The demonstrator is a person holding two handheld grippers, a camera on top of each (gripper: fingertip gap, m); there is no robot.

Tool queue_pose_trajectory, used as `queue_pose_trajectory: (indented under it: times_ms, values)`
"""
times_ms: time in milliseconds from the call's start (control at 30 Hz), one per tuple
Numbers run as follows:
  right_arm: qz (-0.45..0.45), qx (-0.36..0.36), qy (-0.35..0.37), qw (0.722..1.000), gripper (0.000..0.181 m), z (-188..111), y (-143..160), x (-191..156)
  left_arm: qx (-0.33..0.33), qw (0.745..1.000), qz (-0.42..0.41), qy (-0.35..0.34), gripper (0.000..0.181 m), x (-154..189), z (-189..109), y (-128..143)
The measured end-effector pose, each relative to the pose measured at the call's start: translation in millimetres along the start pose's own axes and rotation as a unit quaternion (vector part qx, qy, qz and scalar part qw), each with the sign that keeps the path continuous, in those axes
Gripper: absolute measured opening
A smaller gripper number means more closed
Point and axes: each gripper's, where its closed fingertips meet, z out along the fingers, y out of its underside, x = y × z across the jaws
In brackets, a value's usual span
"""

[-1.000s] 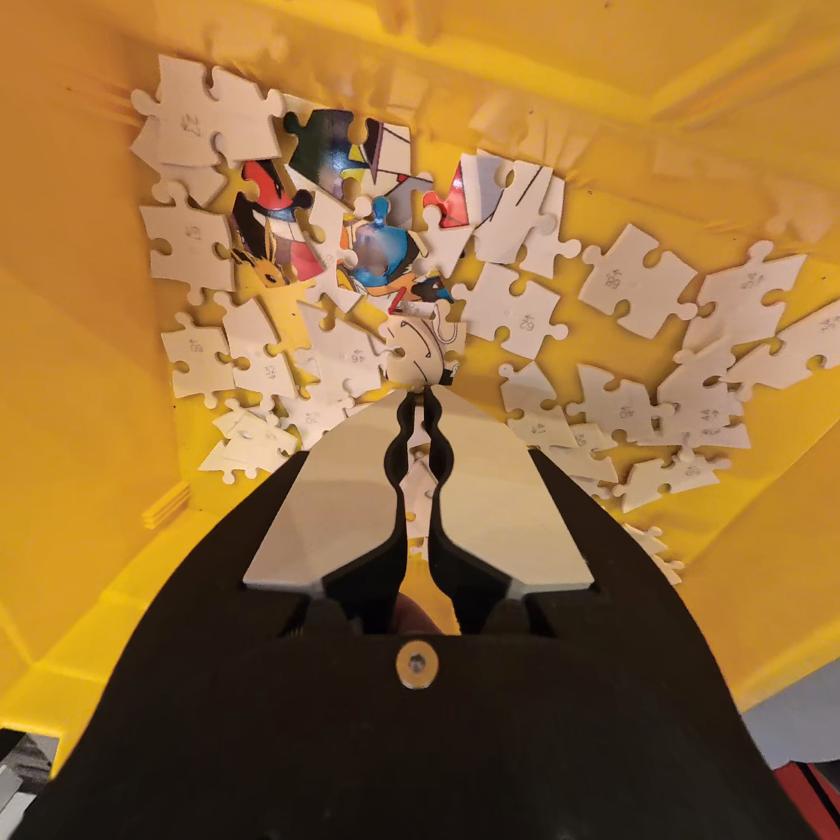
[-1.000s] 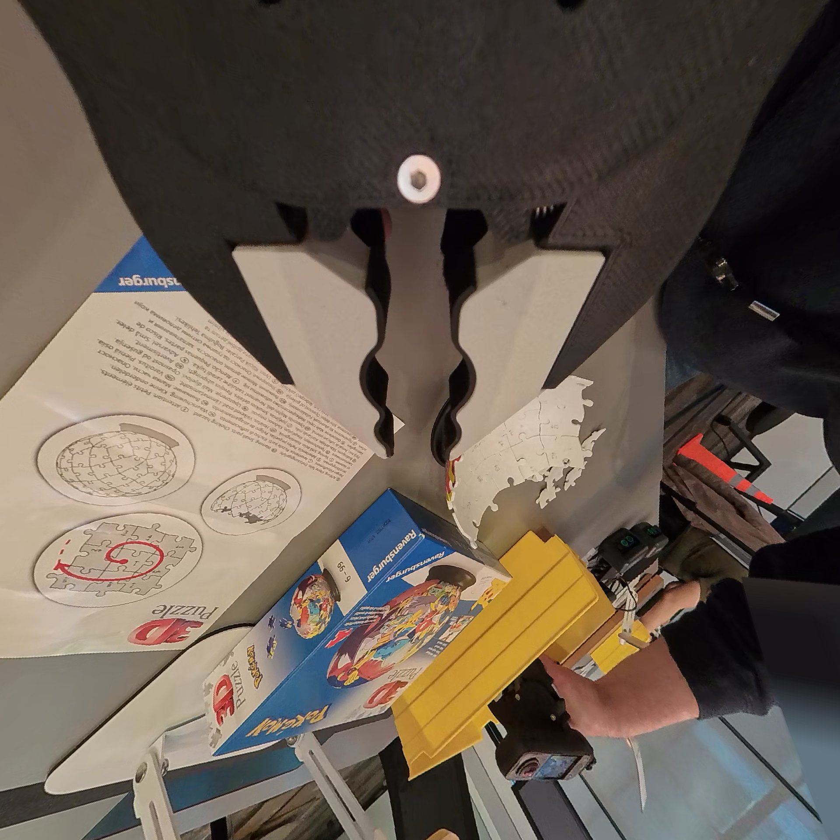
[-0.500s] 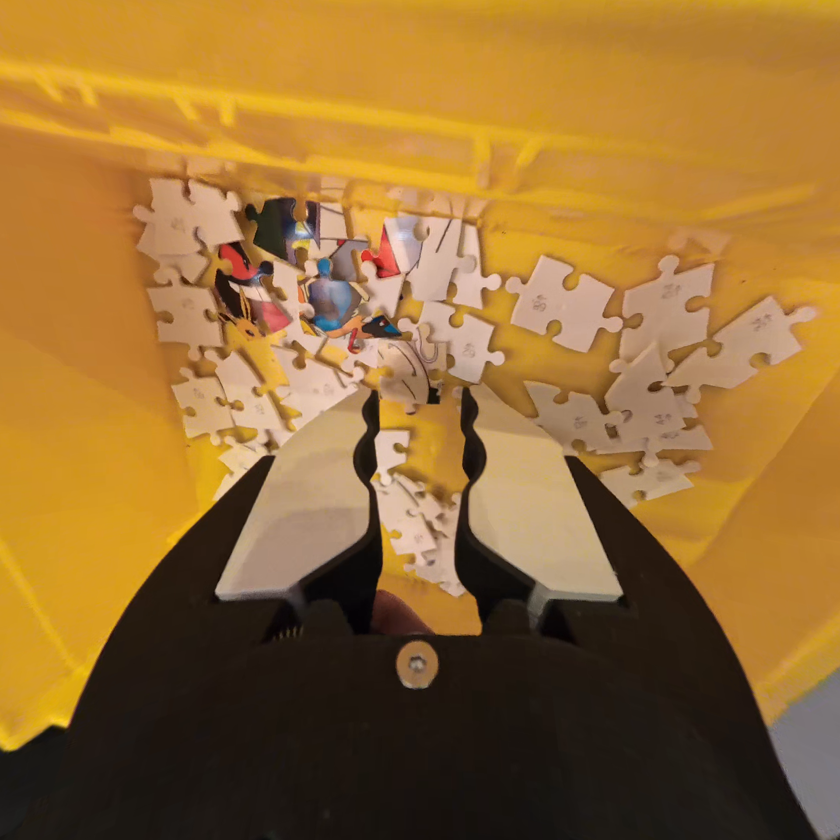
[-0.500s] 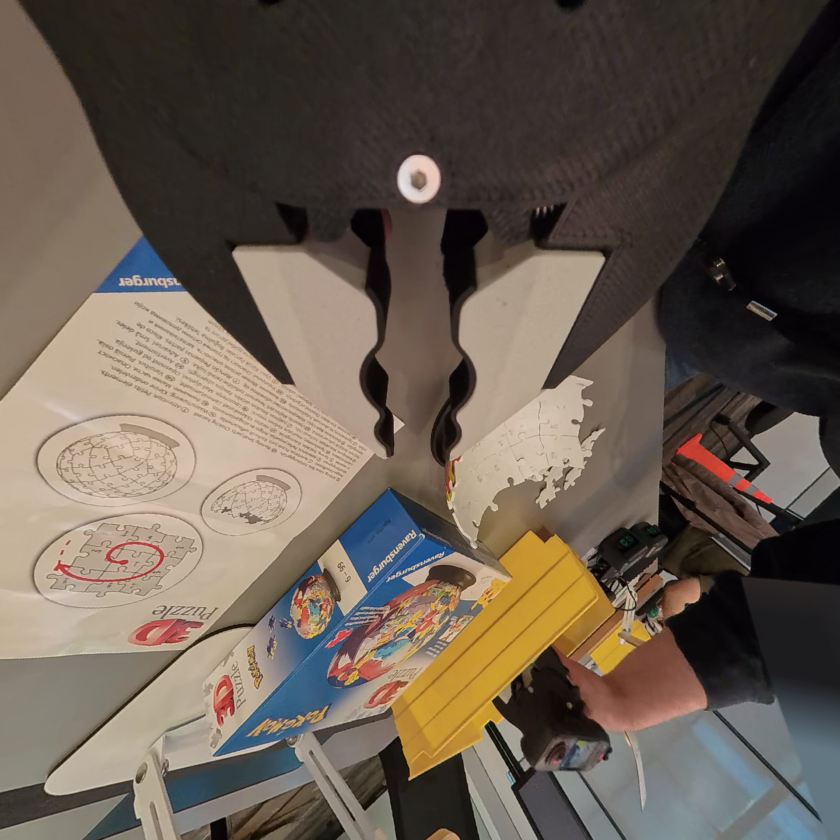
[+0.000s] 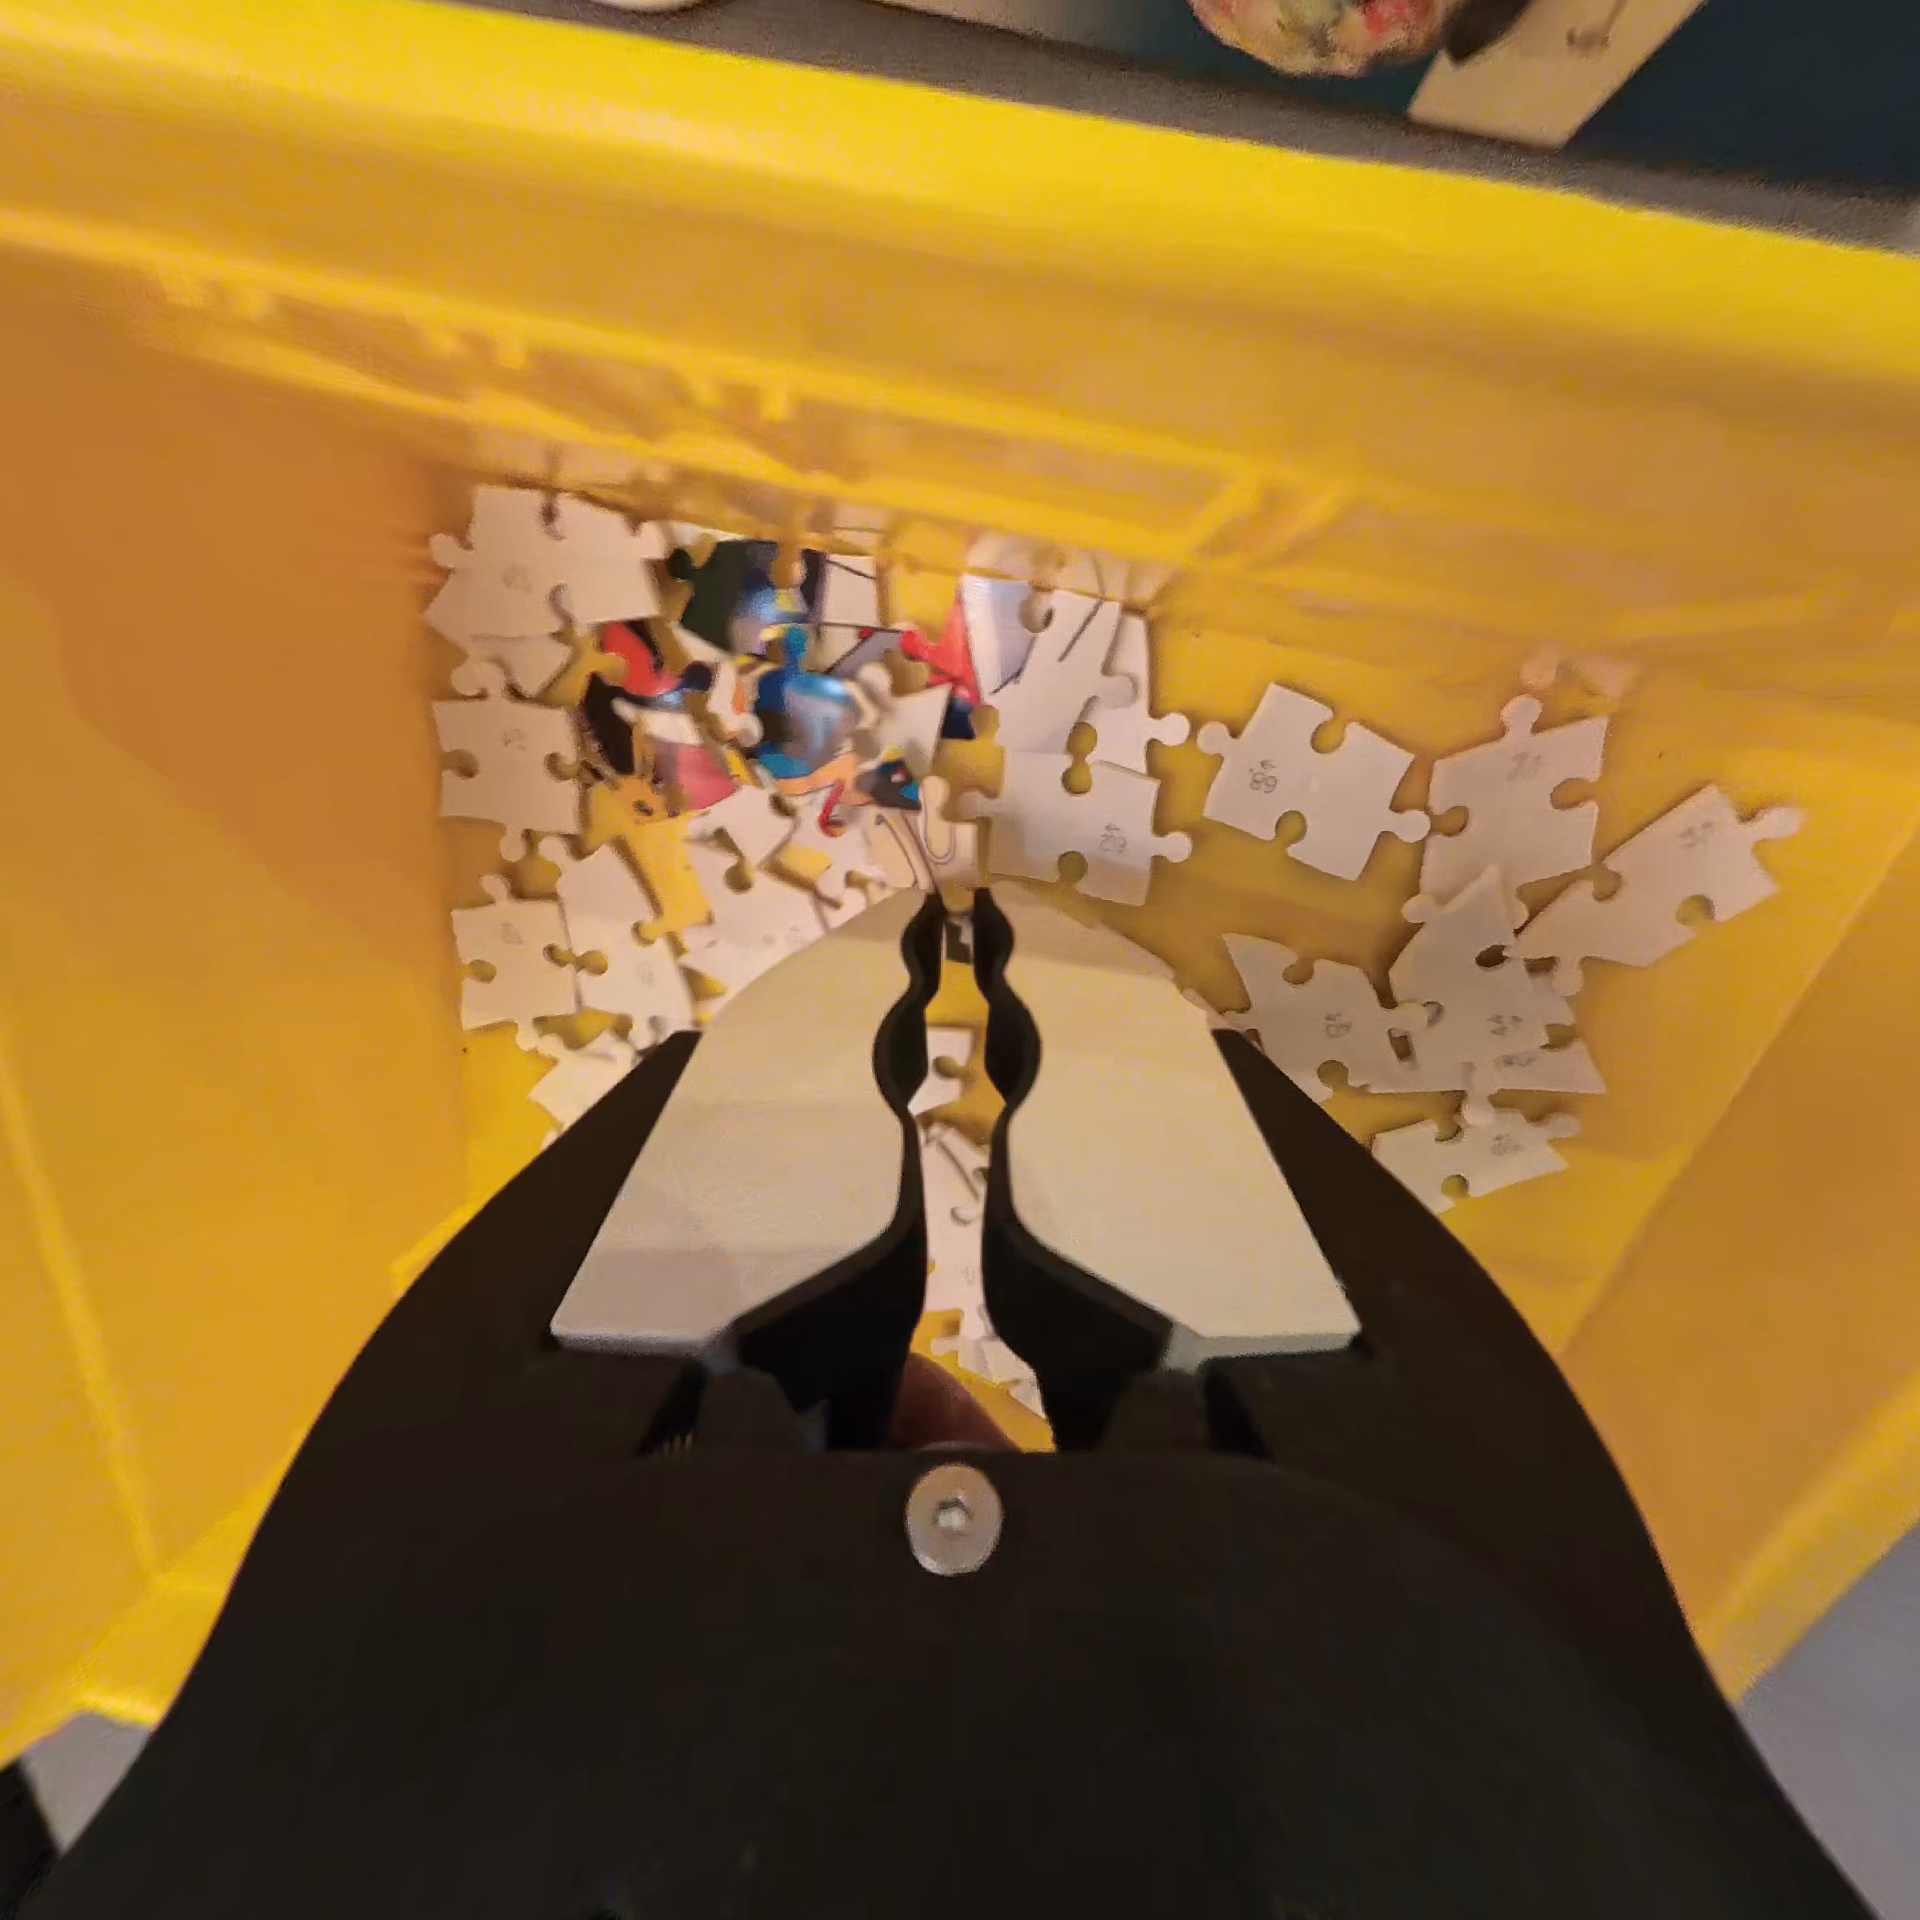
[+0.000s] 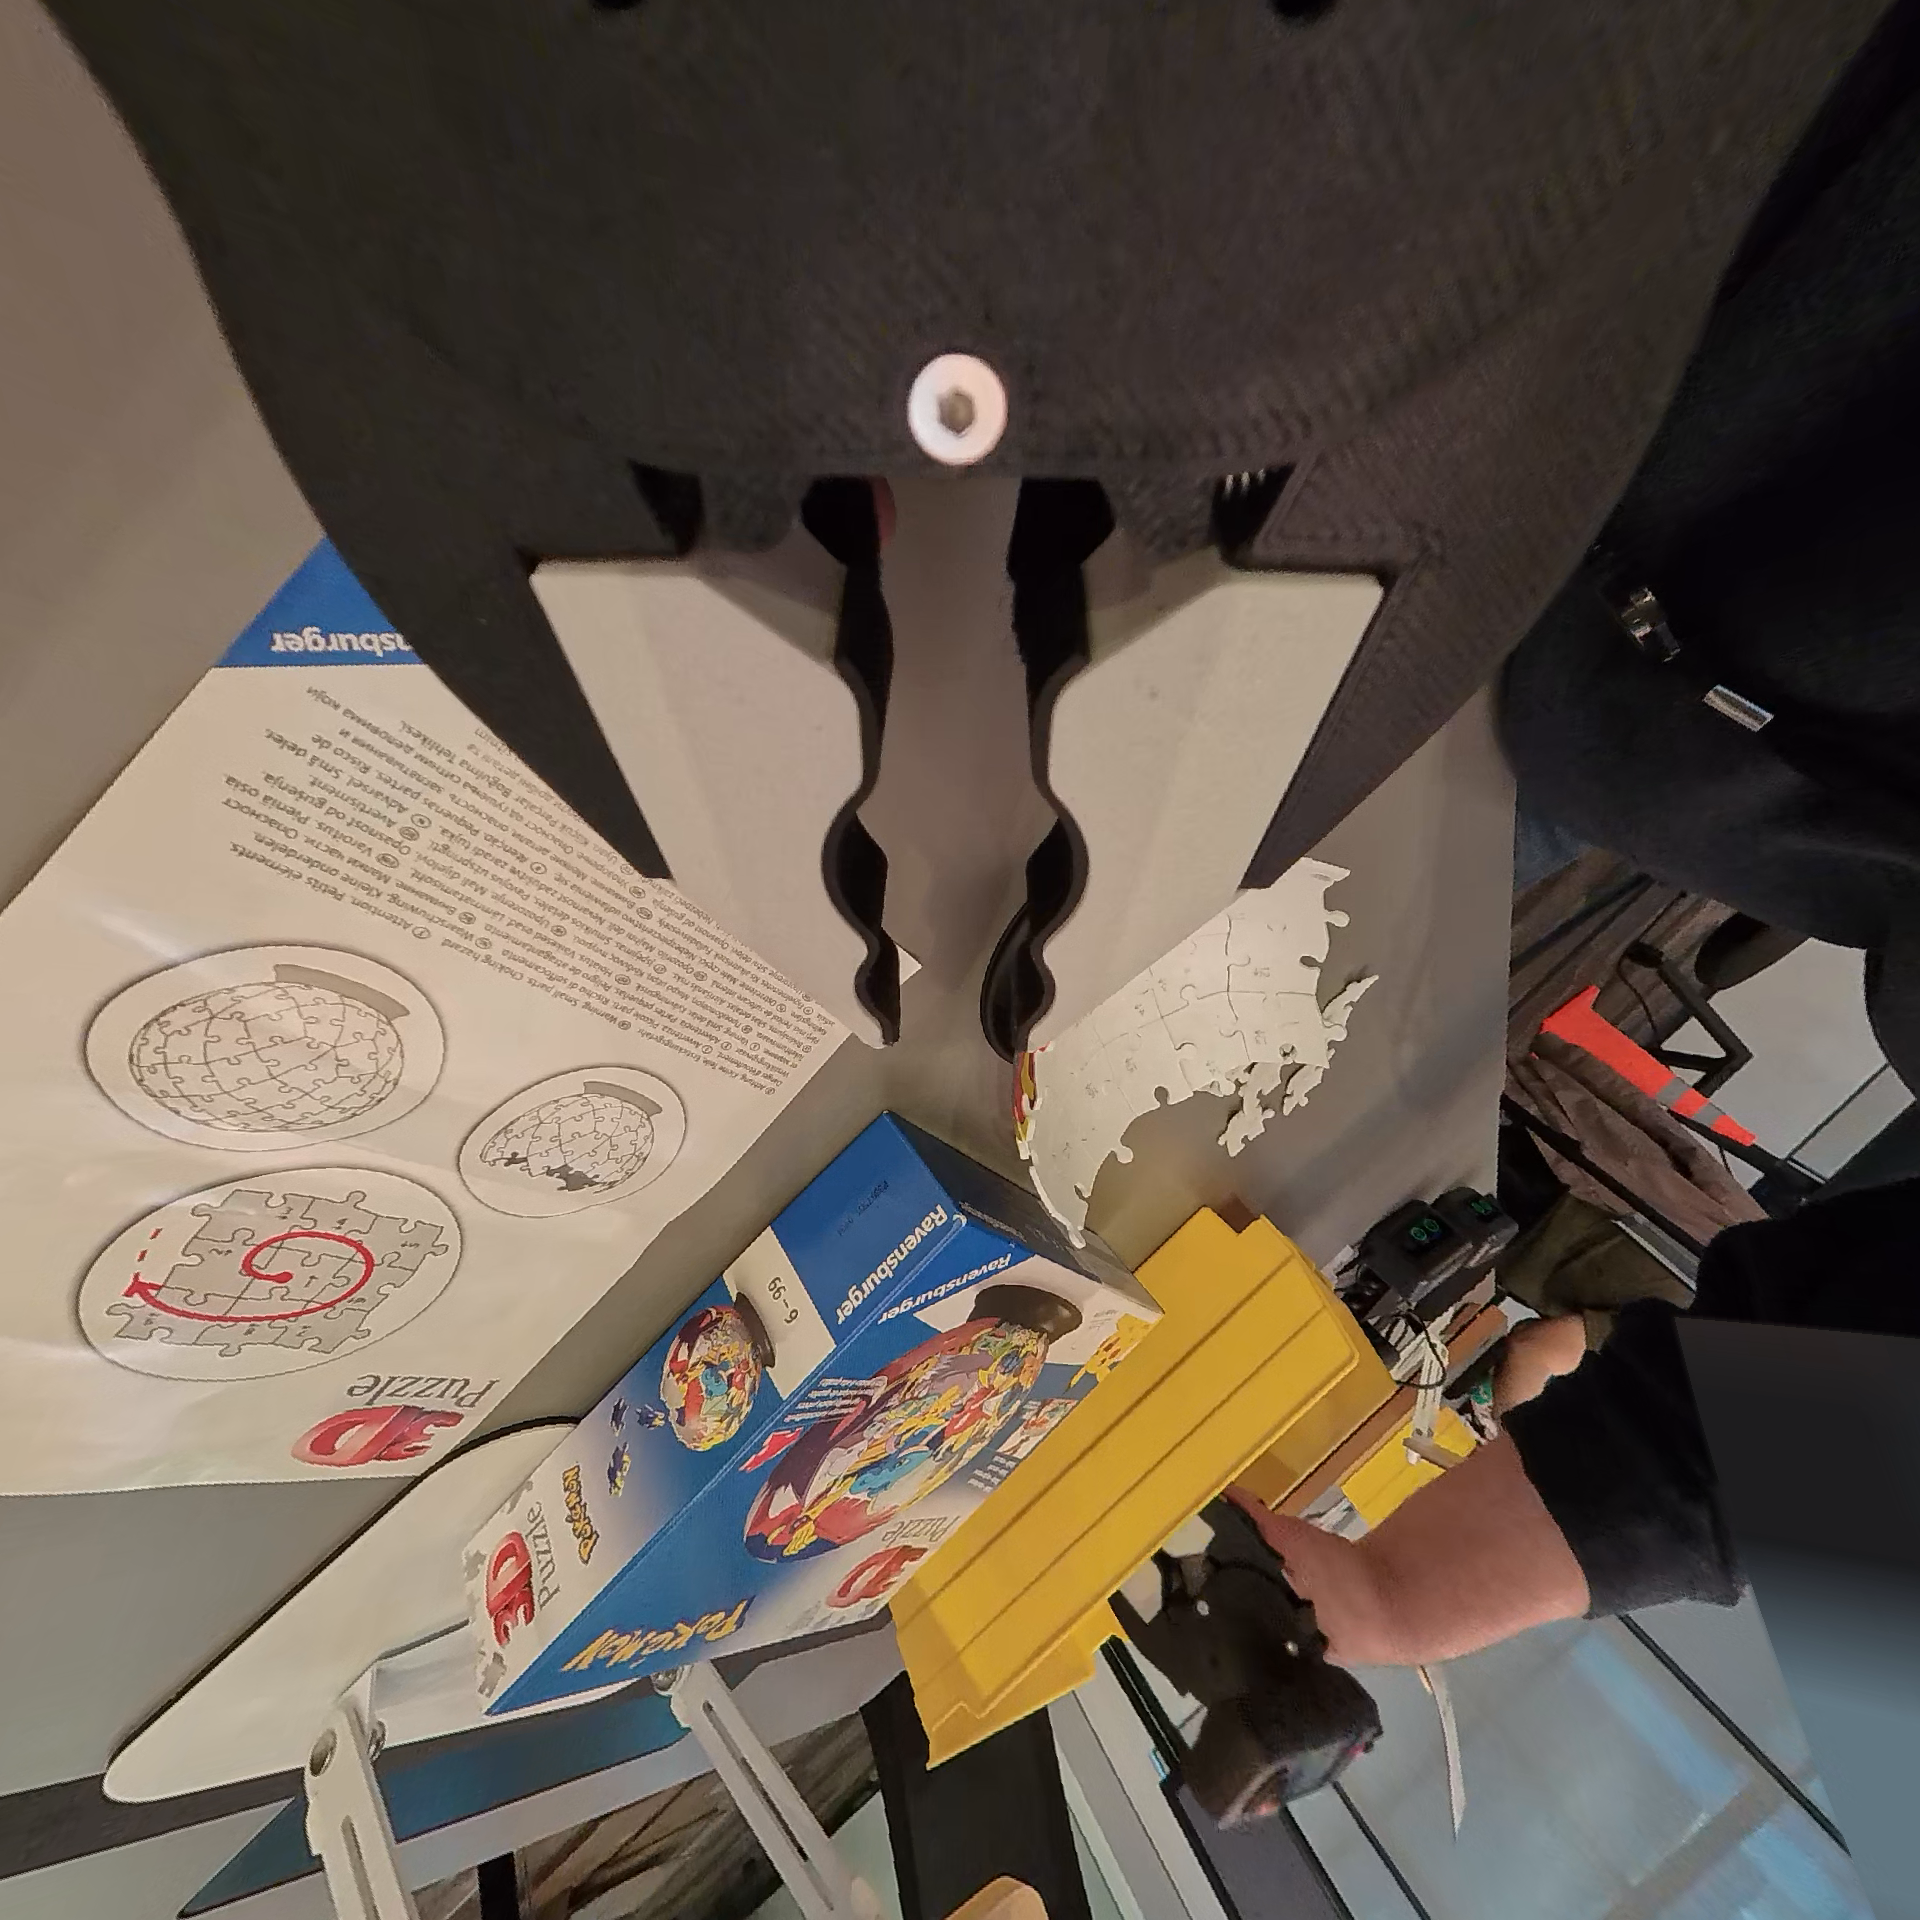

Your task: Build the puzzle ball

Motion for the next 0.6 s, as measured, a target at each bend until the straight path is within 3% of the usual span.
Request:
queue_pose_trajectory:
  times_ms: [400, 600]
  values:
    - [0.000, 0.000, 0.000, 1.000, 0.019, 0, 0, 0, 0.058, 0.986, -0.152, 0.048, 0.001, -16, -15, 3]
    - [0.000, 0.001, -0.001, 1.000, 0.020, 0, 0, 0, 0.040, 0.979, -0.190, 0.065, 0.001, -22, -10, 8]
